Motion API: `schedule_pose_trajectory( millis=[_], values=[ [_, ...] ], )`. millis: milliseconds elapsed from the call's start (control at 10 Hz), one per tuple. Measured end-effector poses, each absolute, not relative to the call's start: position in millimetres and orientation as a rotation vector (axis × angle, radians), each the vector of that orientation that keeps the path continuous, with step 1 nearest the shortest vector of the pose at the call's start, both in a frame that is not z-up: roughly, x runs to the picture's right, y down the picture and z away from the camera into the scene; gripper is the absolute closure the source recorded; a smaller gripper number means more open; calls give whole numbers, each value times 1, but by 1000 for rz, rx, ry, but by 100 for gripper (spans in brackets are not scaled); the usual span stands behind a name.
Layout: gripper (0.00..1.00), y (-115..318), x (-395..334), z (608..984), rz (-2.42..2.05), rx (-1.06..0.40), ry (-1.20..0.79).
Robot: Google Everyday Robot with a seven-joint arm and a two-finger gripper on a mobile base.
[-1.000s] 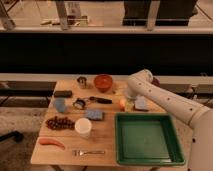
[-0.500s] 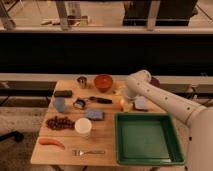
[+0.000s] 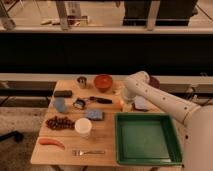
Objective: Place apple in purple bowl
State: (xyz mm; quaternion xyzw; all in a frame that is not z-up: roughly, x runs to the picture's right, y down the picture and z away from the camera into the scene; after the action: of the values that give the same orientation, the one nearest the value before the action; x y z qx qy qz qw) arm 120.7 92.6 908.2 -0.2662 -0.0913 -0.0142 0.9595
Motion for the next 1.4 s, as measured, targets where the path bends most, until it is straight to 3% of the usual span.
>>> schedule_pose_trajectory(
  millis=[100,800,1400],
  values=[
    [24,94,119,909,-33,-544,-191],
    [93,90,116,901,-33,-516,-214],
    [96,39,104,830,-39,-362,-275]
  ],
)
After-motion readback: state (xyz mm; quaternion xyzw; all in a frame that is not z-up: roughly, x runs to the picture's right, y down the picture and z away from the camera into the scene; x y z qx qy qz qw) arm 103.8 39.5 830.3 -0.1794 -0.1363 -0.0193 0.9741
